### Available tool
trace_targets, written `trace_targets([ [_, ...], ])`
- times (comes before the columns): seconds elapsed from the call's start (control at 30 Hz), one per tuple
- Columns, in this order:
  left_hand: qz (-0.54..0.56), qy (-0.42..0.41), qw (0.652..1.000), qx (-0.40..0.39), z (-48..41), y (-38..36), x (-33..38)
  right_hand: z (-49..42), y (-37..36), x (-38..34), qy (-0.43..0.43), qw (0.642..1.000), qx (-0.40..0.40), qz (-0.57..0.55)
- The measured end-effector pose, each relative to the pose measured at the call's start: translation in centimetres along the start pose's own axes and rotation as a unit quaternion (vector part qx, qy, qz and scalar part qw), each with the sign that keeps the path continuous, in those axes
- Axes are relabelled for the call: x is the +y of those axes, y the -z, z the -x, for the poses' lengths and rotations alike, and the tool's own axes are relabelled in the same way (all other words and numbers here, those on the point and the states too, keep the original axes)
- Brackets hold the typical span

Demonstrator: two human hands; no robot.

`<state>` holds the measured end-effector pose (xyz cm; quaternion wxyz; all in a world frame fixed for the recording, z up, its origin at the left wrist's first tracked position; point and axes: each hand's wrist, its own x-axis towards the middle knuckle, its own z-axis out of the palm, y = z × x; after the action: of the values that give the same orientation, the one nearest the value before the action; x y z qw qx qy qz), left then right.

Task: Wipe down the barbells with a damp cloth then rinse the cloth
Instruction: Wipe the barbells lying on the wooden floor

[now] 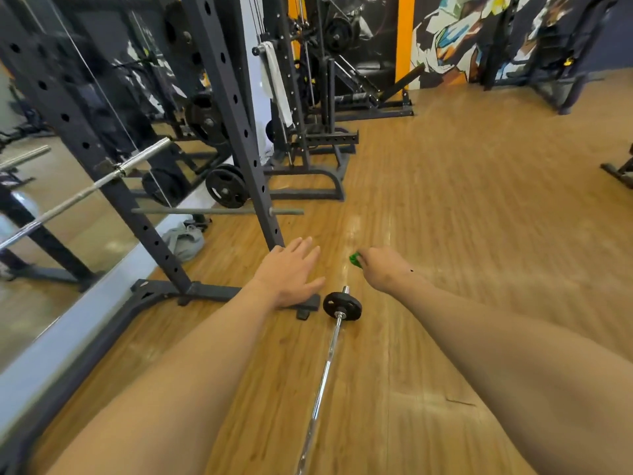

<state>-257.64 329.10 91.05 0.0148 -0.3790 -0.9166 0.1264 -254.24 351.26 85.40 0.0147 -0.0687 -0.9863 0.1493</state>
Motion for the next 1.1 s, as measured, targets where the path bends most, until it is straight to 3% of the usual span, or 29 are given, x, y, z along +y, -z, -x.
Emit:
trace_targets([
  [0.43,0.006,-0.027,0.999,0.029,-16.1,0.4,-3.7,-13.3,0.9,5.6,-0.021,0.999,0.027,-0.028],
  [0.73,-0.007,-0.109,0.994,0.023,-26.0,-4.3,-8.0,-20.9,-2.0,7.8,-0.107,0.994,0.030,-0.020],
  [1.1,0.001,-0.266,0.964,0.023,-40.3,-8.2,-21.6,-31.2,-6.3,2.2,-0.271,0.959,0.064,-0.046],
])
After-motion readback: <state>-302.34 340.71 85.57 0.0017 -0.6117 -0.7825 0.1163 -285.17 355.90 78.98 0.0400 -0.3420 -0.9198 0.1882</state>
